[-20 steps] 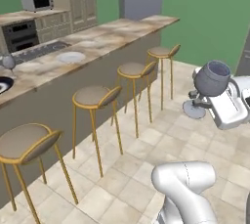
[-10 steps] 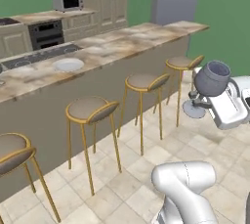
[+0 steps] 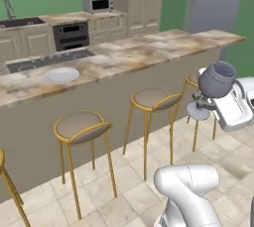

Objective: Retrieve the wine glasses from the counter and place one next to each plate.

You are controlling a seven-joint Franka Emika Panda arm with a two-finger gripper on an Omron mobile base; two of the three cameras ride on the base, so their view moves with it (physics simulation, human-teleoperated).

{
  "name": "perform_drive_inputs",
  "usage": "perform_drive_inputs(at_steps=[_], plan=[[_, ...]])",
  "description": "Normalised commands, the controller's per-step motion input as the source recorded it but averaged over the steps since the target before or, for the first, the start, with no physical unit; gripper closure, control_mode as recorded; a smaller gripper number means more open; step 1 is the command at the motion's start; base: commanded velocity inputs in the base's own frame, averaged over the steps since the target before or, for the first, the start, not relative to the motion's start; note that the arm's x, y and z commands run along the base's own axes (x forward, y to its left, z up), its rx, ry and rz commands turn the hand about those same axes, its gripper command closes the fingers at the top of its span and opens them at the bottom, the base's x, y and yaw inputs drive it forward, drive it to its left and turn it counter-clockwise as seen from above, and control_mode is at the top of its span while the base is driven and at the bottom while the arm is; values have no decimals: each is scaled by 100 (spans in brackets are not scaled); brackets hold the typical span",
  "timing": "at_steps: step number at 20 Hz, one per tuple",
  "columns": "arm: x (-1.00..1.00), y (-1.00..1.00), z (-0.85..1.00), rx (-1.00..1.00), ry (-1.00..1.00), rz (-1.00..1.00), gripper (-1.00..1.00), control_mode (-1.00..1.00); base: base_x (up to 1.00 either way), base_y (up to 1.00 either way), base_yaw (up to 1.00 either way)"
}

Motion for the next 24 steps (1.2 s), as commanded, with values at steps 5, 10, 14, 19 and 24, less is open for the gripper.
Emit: perform_drive_inputs(at_steps=[5,10,14,19,24], plan=[[0,0,0,0,0,0,100,100,100,-43,28],[0,0,0,0,0,0,100,100,100,-2,32],[0,0,0,0,0,0,100,100,80,16,47],[0,0,0,0,0,0,100,100,57,-13,40],[0,0,0,0,0,0,100,100,66,-20,26]])
